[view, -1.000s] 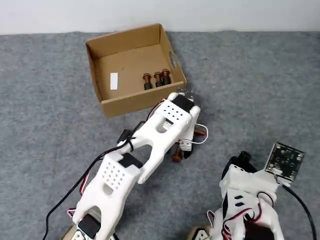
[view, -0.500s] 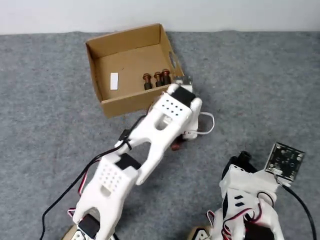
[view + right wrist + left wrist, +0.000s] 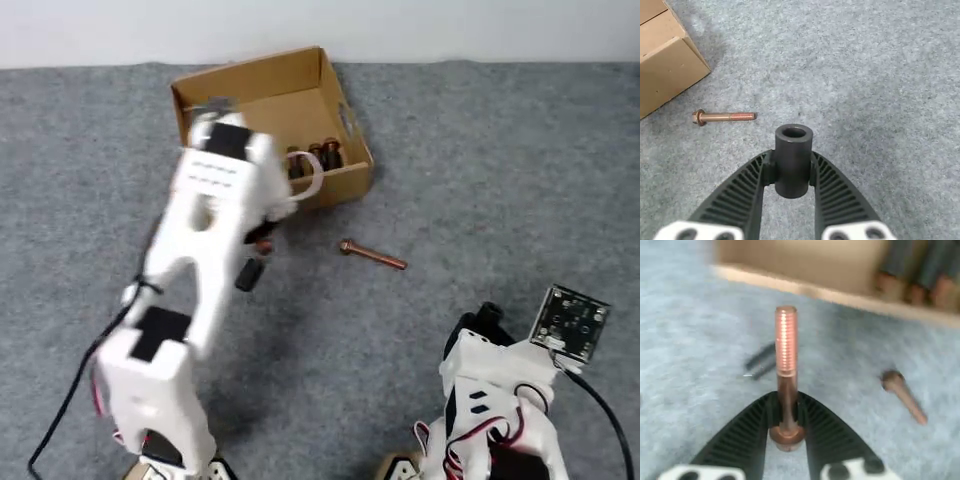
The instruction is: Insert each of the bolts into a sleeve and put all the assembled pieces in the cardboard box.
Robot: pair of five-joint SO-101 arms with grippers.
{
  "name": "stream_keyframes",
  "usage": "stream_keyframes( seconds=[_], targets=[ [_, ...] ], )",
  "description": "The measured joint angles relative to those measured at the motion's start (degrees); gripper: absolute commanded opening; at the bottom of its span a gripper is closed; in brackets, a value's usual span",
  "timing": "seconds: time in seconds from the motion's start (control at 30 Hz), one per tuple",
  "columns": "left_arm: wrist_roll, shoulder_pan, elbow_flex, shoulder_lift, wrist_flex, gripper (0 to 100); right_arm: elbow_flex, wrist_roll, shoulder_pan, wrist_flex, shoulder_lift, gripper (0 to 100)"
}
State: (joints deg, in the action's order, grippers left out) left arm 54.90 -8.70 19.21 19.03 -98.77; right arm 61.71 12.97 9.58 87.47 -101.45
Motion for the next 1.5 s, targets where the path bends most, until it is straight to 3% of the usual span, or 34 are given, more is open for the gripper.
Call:
stream_keyframes(
  seconds=[0.3, 0.53, 0.63, 0.87, 1.1, 1.2, 1.27, 1.5],
  targets=[
    [8.0, 20.5, -5.9, -7.5, 0.0, 1, 0.1, 0.0, 0.0, 0.0, 0.0, 0.9],
    [11.7, 32.4, -5.9, -7.5, 0.0, 1, 0.1, 0.0, 0.0, 0.0, 0.0, 0.9],
    [11.8, 34.7, -5.9, -6.9, 0.0, 2, 0.1, 0.0, 0.0, 0.0, 0.0, 0.9],
    [7.6, 34.4, -6.5, -5.7, -0.2, 18, 0.1, 0.0, 0.0, 0.0, 0.0, 0.9],
    [1.8, 31.7, -6.8, -5.7, -0.2, 13, 0.1, 0.0, 0.0, 0.0, 0.0, 0.9],
    [-4.8, 31.7, -6.8, -5.7, -0.2, 8, 0.1, 0.0, 0.0, 0.0, 0.0, 0.9],
    [-13.3, 32.2, -6.8, -5.5, -0.2, 6, 0.1, 0.0, 0.0, 0.0, 0.0, 0.9],
    [-55.3, 34.1, -6.8, -5.5, -0.2, 4, 1.1, -0.2, 0.0, -0.4, 0.0, 0.9]
  ],
)
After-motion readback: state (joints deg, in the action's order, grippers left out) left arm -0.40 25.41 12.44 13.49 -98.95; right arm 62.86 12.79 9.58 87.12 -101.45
